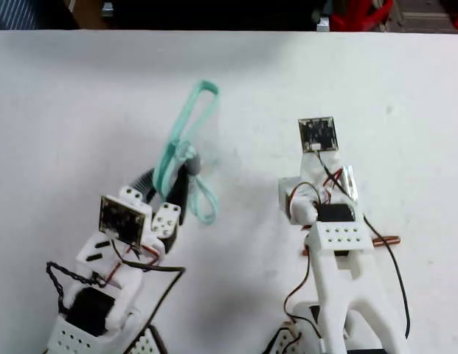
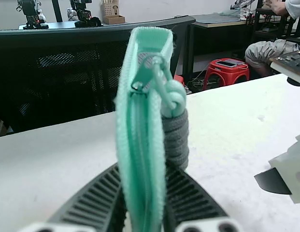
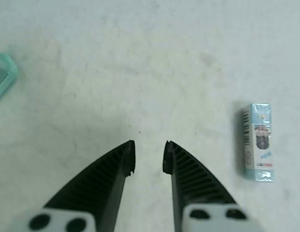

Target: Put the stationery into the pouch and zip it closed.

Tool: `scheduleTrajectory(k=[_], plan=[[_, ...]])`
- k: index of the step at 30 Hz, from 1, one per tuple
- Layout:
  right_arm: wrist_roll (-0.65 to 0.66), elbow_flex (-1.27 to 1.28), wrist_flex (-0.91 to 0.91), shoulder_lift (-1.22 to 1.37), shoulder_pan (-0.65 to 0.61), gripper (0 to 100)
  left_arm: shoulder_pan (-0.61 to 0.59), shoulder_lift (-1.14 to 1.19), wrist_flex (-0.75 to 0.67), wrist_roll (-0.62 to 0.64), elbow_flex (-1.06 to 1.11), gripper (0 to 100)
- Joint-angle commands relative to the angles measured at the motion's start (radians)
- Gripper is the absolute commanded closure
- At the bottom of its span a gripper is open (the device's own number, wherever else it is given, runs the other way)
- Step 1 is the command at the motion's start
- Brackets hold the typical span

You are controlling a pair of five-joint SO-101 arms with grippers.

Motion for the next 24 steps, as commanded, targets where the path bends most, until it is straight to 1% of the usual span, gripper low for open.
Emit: scheduleTrajectory(k=[1,21,24], plan=[[-0.009,-0.005,-0.015,-0.002,0.002,89.6,0.01,-0.001,-0.028,0.003,-0.006,94],[-0.009,-0.005,-0.015,-0.004,0.002,89.4,0.01,-0.001,-0.028,0.002,-0.006,94],[-0.009,-0.005,-0.015,-0.004,0.002,89.4,0.013,-0.001,-0.028,-0.035,-0.006,94]])
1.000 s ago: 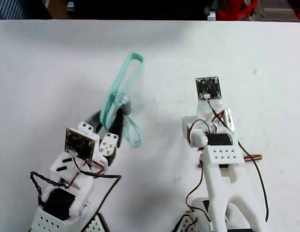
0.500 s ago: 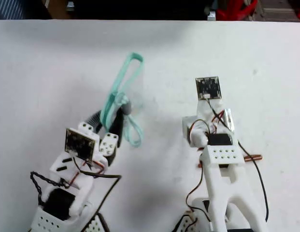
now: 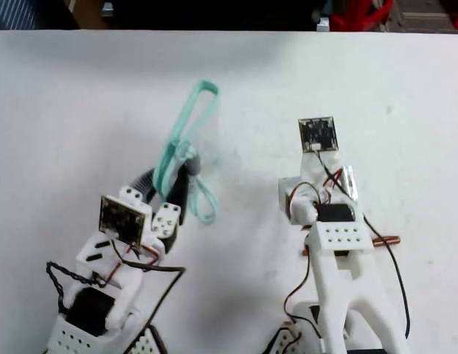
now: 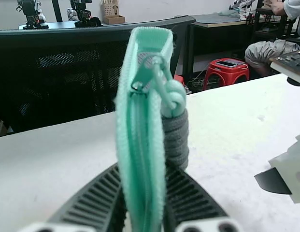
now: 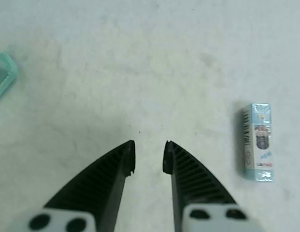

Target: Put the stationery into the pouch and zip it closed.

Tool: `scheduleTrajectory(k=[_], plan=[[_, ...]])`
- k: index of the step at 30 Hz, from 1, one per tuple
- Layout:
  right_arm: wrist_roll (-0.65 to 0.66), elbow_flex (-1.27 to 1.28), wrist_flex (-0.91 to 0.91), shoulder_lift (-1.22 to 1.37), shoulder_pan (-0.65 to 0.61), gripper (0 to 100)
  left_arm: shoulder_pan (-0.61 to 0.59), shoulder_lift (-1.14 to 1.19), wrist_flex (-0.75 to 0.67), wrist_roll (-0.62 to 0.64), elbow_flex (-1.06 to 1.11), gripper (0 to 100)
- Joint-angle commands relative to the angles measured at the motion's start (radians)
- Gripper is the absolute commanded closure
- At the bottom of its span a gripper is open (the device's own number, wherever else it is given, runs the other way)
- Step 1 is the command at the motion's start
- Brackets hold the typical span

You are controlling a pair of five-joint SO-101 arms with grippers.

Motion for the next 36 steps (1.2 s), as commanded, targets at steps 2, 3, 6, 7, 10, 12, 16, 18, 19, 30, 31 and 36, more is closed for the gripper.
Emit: scheduleTrajectory(k=[2,3,6,7,10,12,16,18,19,30,31,36], plan=[[-0.009,-0.005,-0.015,-0.004,0.002,89.4,0.013,-0.001,-0.028,-0.031,-0.006,94],[-0.009,-0.005,-0.015,-0.004,0.002,89.4,0.013,-0.001,-0.028,-0.031,-0.006,94],[-0.009,-0.005,-0.015,-0.004,0.002,89.4,0.013,-0.001,-0.028,-0.031,-0.006,94],[-0.009,-0.005,-0.015,-0.004,0.002,89.4,0.013,-0.001,-0.028,-0.031,-0.006,94],[-0.009,-0.005,-0.015,-0.004,0.002,89.4,0.013,-0.001,-0.028,-0.032,-0.006,94],[-0.009,-0.005,-0.015,-0.004,0.002,89.4,0.013,-0.001,-0.028,-0.032,-0.006,94],[-0.009,-0.005,-0.015,-0.004,0.002,89.4,0.013,-0.001,-0.028,-0.034,-0.006,94],[-0.009,-0.005,-0.015,-0.004,0.002,89.4,0.013,-0.001,-0.028,-0.034,-0.006,94],[-0.009,-0.005,-0.015,-0.005,0.004,89.4,0.013,-0.001,-0.028,-0.034,-0.006,94],[-0.183,-0.021,-0.013,-0.012,0.171,89.2,0.013,-0.001,-0.028,-0.034,-0.006,94],[-0.187,-0.025,-0.012,-0.012,0.174,88.3,0.013,-0.001,-0.028,-0.035,-0.006,94],[-0.187,-0.026,-0.005,-0.012,0.2,77.4,0.013,-0.001,-0.028,-0.035,-0.006,94]])
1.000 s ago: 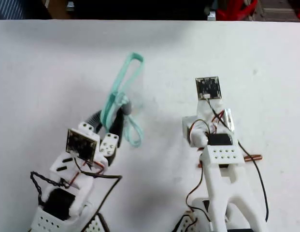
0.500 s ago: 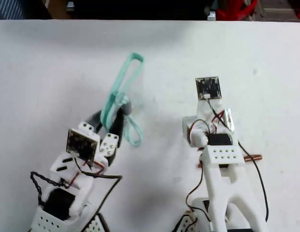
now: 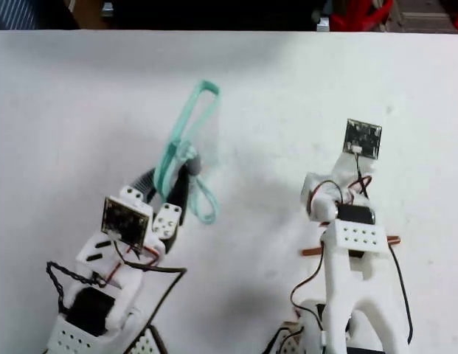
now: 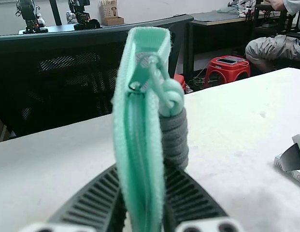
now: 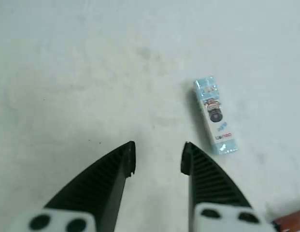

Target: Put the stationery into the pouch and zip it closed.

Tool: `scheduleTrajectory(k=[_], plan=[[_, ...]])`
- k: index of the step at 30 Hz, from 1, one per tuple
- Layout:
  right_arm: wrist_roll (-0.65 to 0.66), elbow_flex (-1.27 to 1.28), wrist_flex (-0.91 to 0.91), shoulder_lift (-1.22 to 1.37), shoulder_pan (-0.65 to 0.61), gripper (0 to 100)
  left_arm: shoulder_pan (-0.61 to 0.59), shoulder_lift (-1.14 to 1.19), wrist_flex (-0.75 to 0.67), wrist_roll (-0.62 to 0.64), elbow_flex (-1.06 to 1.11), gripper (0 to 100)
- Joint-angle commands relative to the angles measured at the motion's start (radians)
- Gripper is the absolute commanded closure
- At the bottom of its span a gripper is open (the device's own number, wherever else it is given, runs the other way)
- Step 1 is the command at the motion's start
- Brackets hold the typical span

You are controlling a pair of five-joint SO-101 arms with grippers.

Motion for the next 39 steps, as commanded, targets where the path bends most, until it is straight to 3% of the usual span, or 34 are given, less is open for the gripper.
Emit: scheduleTrajectory(k=[1,7,11,16,24,37,39], plan=[[-0.012,-0.026,-0.005,-0.012,0.05,76.5,0.013,-0.001,-0.028,-0.009,-0.006,94],[-0.012,-0.06,-0.001,-0.002,0.188,76.5,0.013,-0.001,-0.028,-0.009,-0.006,94],[-0.012,-0.066,0.096,-0.01,0.24,76.5,0.013,-0.001,-0.028,-0.009,-0.006,94],[-0.014,-0.114,0.18,-0.001,0.429,76.5,0.013,-0.001,-0.028,-0.008,-0.006,94],[-0.006,-0.075,0.179,0.035,0.432,76.5,0.015,-0.001,-0.028,-0.005,-0.008,94],[-0.005,-0.27,0.229,0.452,0.456,76.7,0.015,-0.001,-0.028,-0.005,-0.006,94],[-0.002,-0.288,0.229,0.476,0.456,80.7,0.015,-0.001,-0.028,-0.005,-0.006,94]])
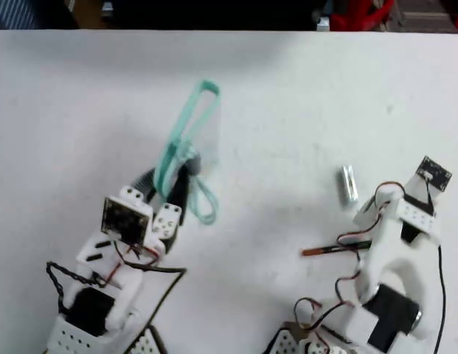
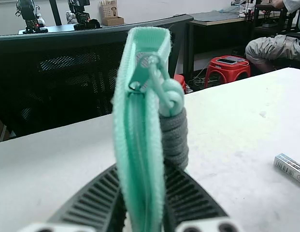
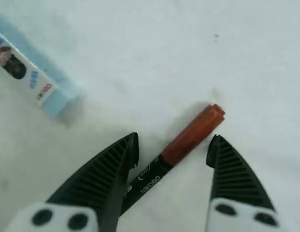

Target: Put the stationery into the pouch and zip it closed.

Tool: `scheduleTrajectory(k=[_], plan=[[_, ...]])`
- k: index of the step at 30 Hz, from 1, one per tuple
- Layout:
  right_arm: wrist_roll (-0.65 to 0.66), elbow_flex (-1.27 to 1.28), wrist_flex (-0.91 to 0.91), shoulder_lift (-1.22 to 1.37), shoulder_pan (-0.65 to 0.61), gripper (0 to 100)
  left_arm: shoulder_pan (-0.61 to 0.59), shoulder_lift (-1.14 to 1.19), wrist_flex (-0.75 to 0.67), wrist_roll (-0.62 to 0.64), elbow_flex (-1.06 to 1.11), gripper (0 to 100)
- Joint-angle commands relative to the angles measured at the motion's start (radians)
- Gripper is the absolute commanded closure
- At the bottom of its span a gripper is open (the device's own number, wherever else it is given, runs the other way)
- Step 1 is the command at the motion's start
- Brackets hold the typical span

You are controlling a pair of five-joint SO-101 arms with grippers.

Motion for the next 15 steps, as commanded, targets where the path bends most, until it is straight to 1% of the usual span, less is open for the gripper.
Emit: scheduleTrajectory(k=[1,3,4,6,8,11,15], plan=[[0.017,-0.057,0.002,0.024,0.008,85.1,0.015,-0.001,-0.028,-0.005,-0.008,94],[0.074,-0.074,0.001,0.035,-0.001,96.6,0.015,-0.001,-0.028,-0.005,-0.008,94],[0.095,-0.075,-0.001,0.035,-0.013,99.4,0.015,-0.001,-0.028,-0.005,-0.008,94],[0.126,-0.068,-0.018,0.033,-0.033,95.6,0.015,-0.001,-0.026,-0.005,-0.008,94],[0.157,-0.066,-0.019,0.025,-0.042,98.4,0.015,-0.001,-0.026,-0.005,-0.008,94],[0.167,-0.068,-0.018,0.002,-0.035,98.1,0.015,-0.001,-0.026,-0.005,-0.008,94],[0.17,-0.012,-0.025,-0.099,-0.033,98.1,0.015,-0.001,-0.025,-0.005,-0.008,94]])
